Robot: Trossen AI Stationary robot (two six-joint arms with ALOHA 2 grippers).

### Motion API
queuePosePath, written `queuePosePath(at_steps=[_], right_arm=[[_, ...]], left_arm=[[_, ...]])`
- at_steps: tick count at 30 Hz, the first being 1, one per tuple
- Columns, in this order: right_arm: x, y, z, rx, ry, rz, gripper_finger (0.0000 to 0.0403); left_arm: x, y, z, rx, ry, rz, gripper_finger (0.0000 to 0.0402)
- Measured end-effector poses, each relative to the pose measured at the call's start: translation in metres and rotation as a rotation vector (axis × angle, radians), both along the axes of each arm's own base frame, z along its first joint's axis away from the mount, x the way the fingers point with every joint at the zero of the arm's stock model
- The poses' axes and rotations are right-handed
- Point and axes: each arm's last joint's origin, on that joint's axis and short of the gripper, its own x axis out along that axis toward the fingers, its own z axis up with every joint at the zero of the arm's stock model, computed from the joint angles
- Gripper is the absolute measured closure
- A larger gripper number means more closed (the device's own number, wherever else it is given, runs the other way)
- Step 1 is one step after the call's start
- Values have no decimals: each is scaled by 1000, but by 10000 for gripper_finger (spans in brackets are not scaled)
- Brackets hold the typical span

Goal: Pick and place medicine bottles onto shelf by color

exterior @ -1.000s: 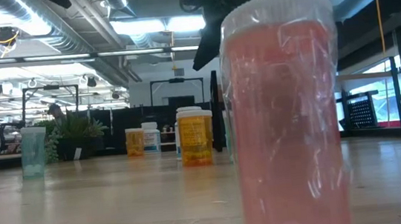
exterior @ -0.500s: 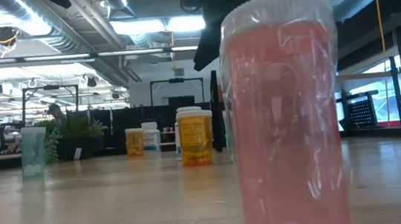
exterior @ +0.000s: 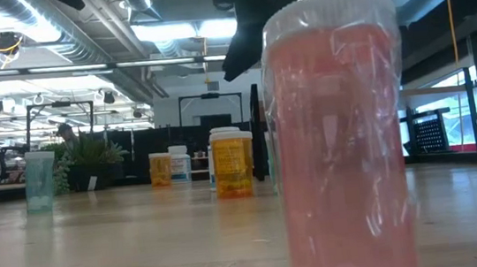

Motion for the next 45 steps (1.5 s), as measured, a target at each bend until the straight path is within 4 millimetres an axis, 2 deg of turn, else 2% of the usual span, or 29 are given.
queuePosePath(at_steps=[3,11,21,36,41,45], right_arm=[[1,0,-5,-9,2,5,48],[13,-3,-35,2,70,13,47],[23,-11,-57,-24,94,34,47],[26,-20,-67,-1,114,27,47],[29,-21,-81,37,150,47,47],[30,-22,-83,36,146,46,47]], left_arm=[[0,0,0,0,0,0,116],[0,0,0,0,0,0,116],[0,0,0,0,0,0,116],[0,0,0,0,0,0,116],[0,0,0,0,-1,0,116],[0,0,0,0,0,-1,116]])
